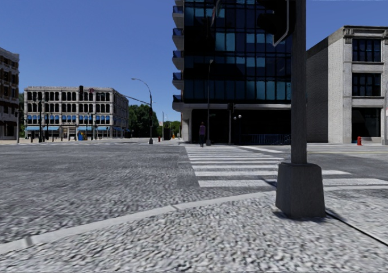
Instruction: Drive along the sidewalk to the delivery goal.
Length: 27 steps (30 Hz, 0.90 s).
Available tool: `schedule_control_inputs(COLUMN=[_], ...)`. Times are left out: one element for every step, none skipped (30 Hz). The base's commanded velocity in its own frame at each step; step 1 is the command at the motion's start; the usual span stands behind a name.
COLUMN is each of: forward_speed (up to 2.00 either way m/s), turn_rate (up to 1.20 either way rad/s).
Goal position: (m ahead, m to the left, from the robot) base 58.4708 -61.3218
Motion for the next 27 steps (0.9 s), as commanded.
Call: schedule_control_inputs(forward_speed=[2.00,2.00,2.00,2.00,2.00,2.00,2.00,2.00,1.97,1.95,1.93,1.93,1.92,1.89,1.88,1.87,1.87,1.85,1.83,1.82,1.82,1.79,1.78,1.77,1.77,1.77,1.77], turn_rate=[-0.27,-0.27,-0.27,-0.27,-0.27,-0.27,-0.27,-0.27,-0.28,-0.29,-0.30,-0.30,-0.32,-0.35,-0.39,-0.42,-0.42,-0.43,-0.44,-0.44,-0.44,-0.44,-0.44,-0.44,-0.44,-0.44,-0.44])
